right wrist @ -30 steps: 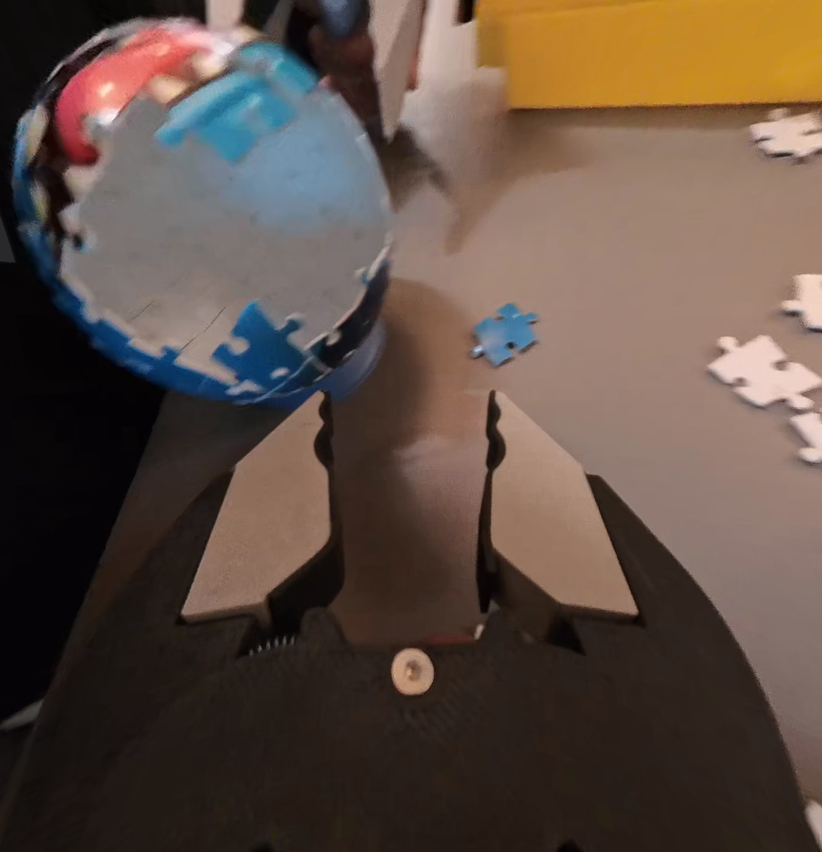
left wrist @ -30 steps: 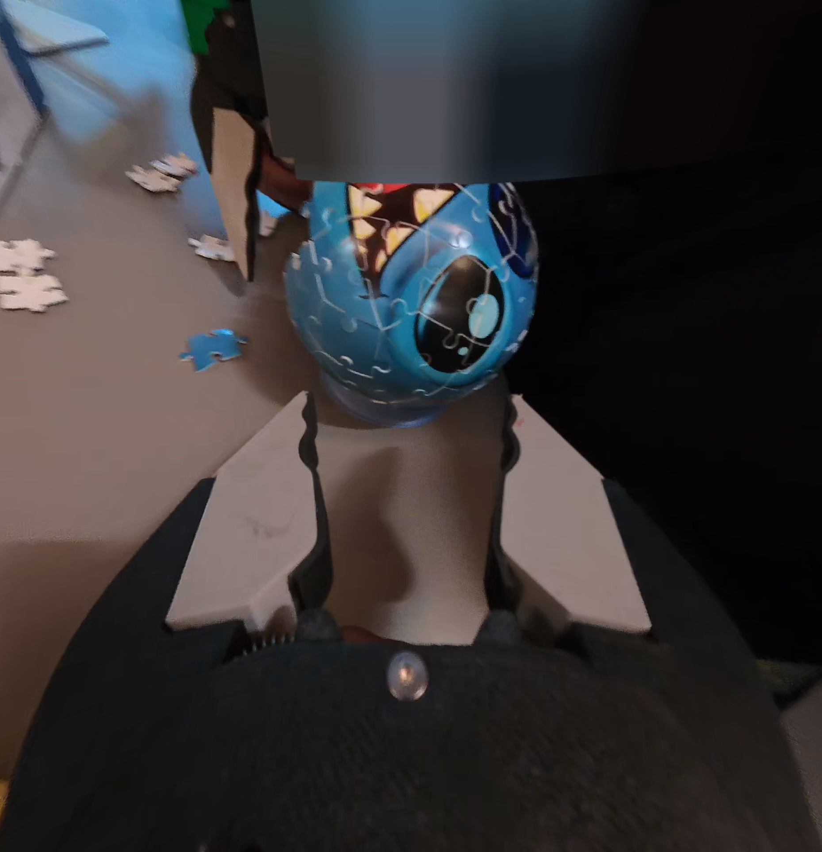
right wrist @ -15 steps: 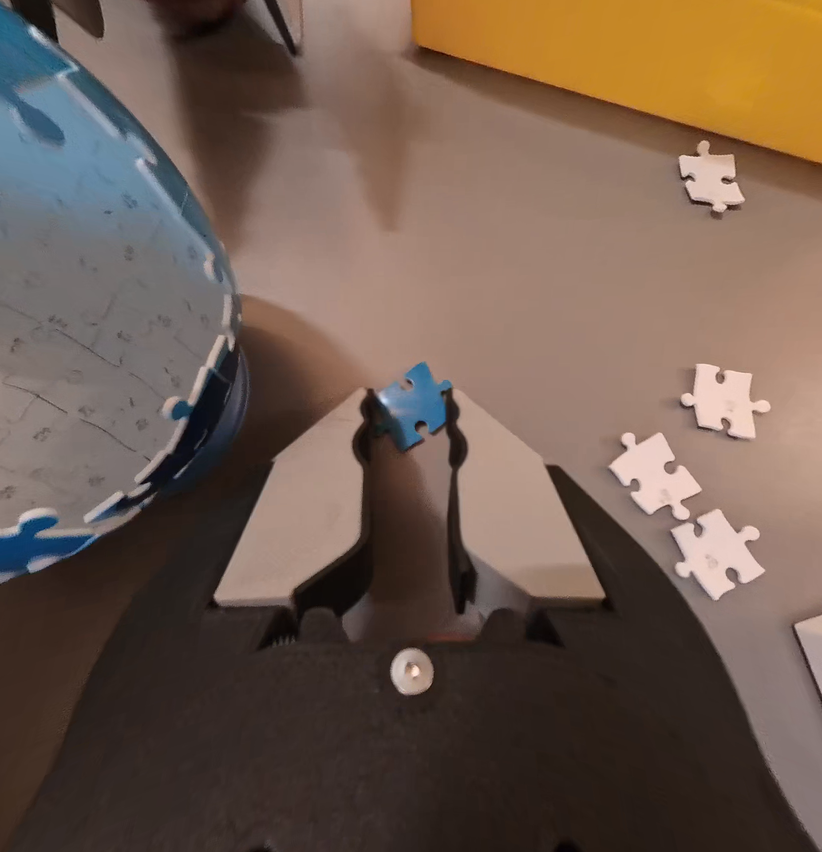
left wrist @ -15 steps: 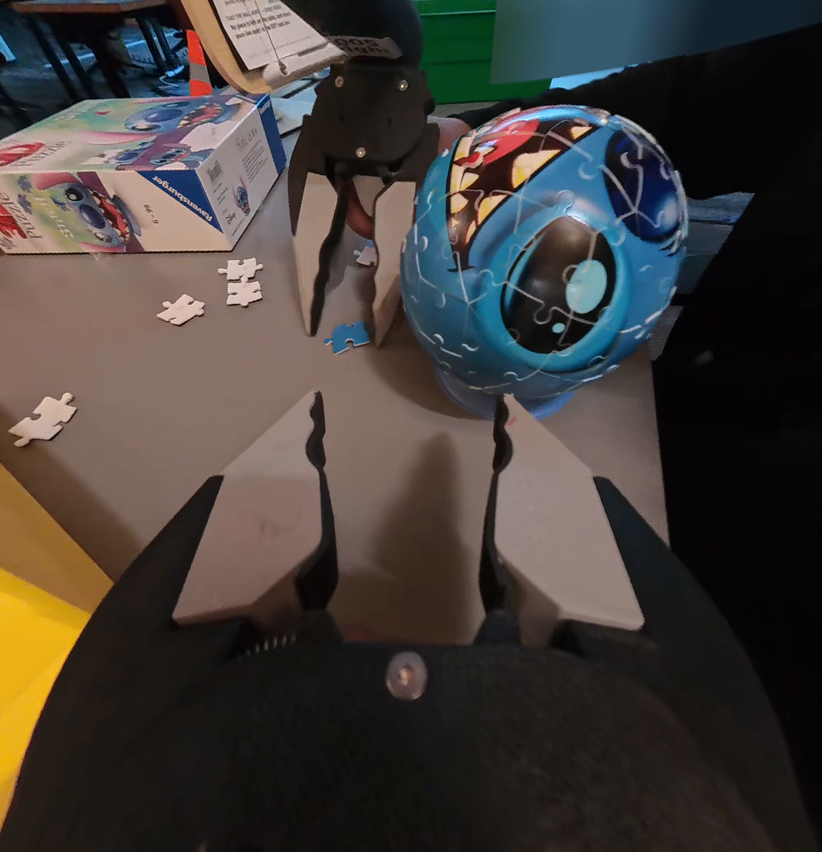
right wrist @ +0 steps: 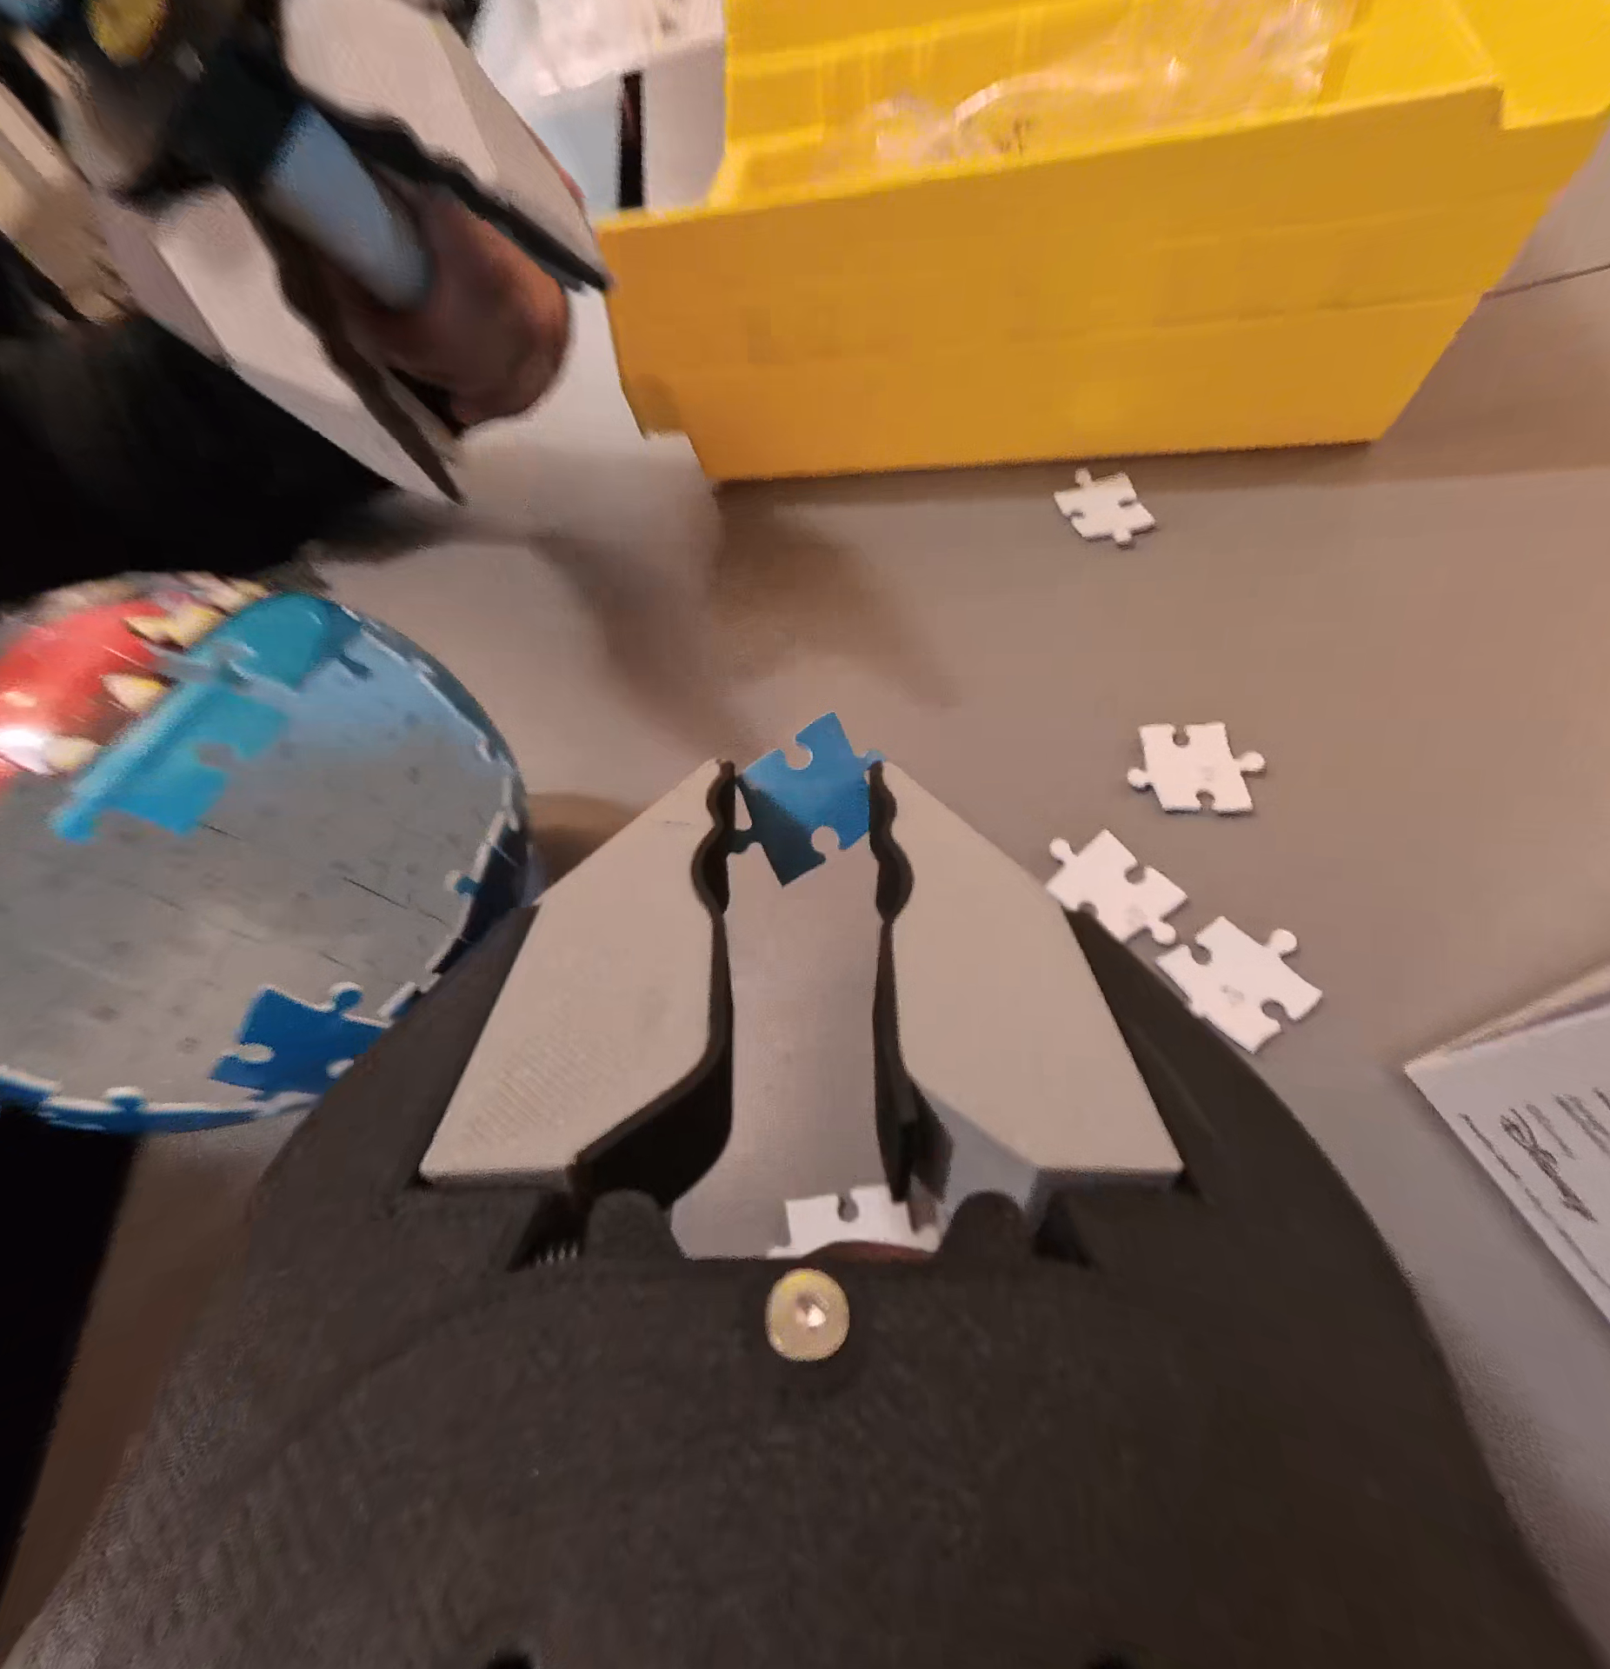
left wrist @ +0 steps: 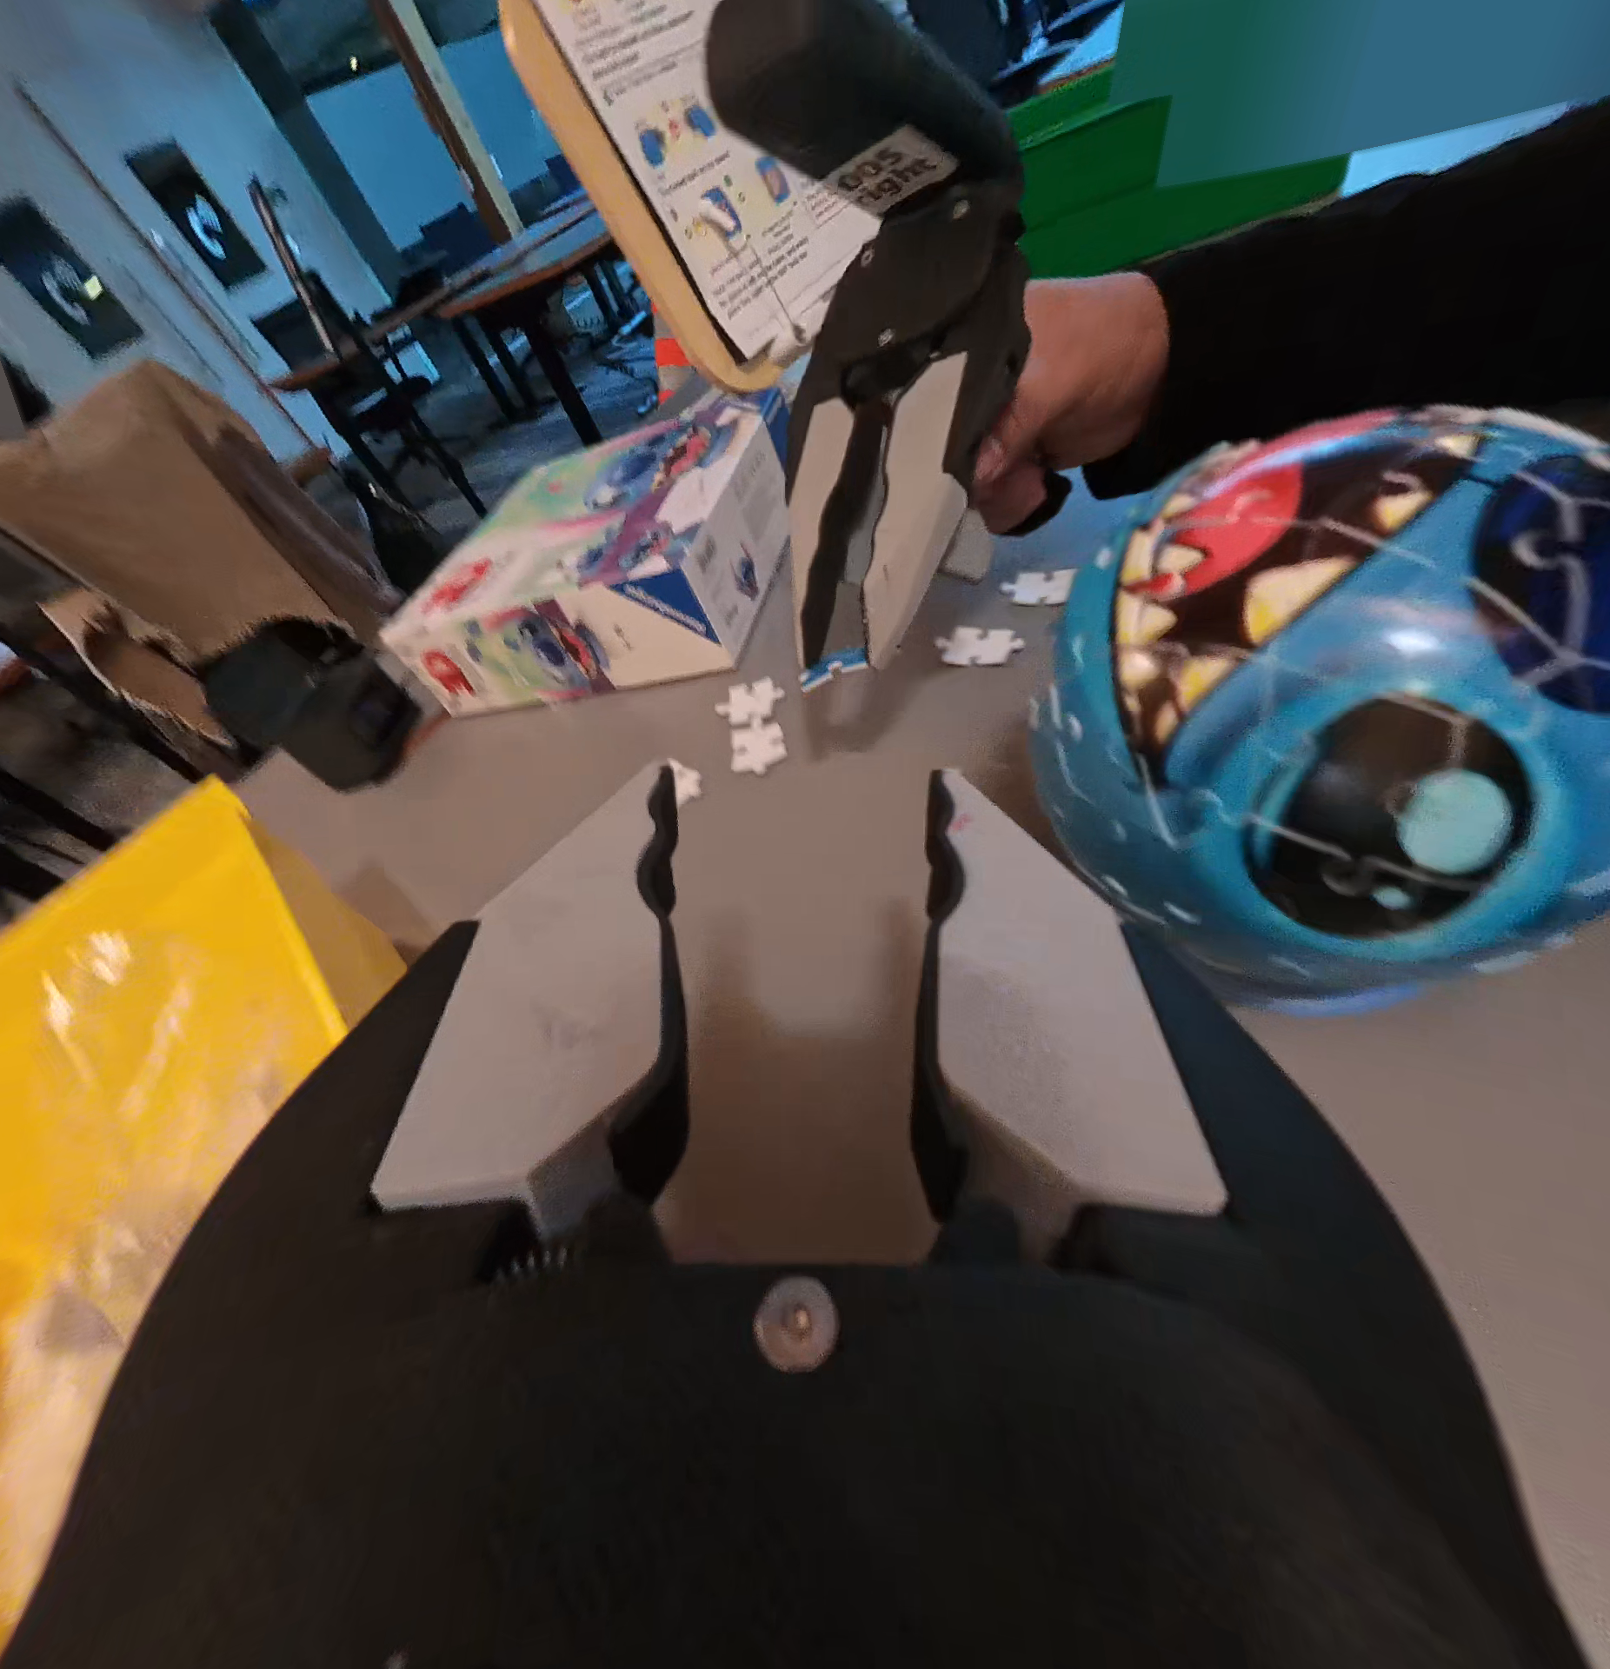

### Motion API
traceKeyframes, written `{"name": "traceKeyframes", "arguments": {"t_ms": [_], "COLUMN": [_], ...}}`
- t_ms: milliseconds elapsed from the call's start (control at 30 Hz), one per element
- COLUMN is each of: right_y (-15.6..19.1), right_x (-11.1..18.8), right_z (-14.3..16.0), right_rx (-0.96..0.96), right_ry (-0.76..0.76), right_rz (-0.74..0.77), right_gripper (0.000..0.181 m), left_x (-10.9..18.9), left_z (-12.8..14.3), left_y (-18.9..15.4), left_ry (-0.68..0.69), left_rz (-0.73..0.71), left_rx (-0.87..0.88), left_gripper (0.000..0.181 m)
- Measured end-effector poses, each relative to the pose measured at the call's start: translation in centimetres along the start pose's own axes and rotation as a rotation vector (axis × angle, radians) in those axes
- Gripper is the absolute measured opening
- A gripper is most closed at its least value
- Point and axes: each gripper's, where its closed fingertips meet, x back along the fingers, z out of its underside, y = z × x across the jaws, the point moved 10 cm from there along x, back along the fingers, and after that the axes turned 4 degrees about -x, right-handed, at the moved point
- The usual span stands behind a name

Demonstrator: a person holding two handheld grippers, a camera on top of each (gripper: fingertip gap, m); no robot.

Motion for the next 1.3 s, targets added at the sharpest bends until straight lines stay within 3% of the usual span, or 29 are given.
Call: {"name": "traceKeyframes", "arguments": {"t_ms": [100, 267, 333, 533, 633, 733, 833, 933, 1100, 1200, 1300], "right_y": [-0.2, -0.2, -0.3, -1.0, -1.2, -1.6, -1.4, -1.2, -1.1, -1.2, -2.0], "right_x": [0.1, -0.1, -0.2, 0.0, -0.1, 1.6, 3.4, 3.7, 3.5, 3.1, 3.5], "right_z": [-1.2, -1.9, -1.7, -1.7, -1.7, -2.6, -3.6, -3.9, -4.0, -3.7, -3.8], "right_rx": [-0.075, -0.165, -0.169, -0.251, -0.262, -0.249, -0.199, -0.157, -0.215, -0.209, -0.165], "right_ry": [-0.056, -0.091, -0.085, -0.116, -0.099, -0.157, -0.233, -0.245, -0.333, -0.295, -0.275], "right_rz": [-0.138, -0.315, -0.331, -0.431, -0.417, -0.4, -0.389, -0.325, -0.408, -0.401, -0.312], "right_gripper": [0.027, 0.026, 0.027, 0.026, 0.028, 0.025, 0.016, 0.018, 0.0, 0.002, 0.023], "left_x": [-2.9, -7.2, -7.8, -8.9, -9.0, -8.9, -8.6, -8.2, -8.1, -8.1, -8.2], "left_z": [-1.6, -2.6, -2.8, -2.5, -1.9, -1.5, -1.9, -2.6, -2.4, -2.2, -2.0], "left_y": [1.1, 1.3, 0.9, 0.6, 0.6, 0.5, 0.8, 1.4, 1.9, 2.0, 2.6], "left_ry": [0.032, 0.058, 0.045, 0.026, 0.024, 0.029, -0.005, -0.07, -0.131, -0.152, -0.183], "left_rz": [-0.002, 0.037, 0.045, 0.067, 0.063, 0.0, -0.042, -0.079, -0.069, -0.053, -0.017], "left_rx": [-0.154, -0.247, -0.294, -0.344, -0.333, -0.327, -0.248, -0.145, 0.004, 0.078, 0.203], "left_gripper": [0.052, 0.051, 0.047, 0.006, 0.006, 0.0, 0.0, 0.0, 0.0, 0.0, 0.0]}}
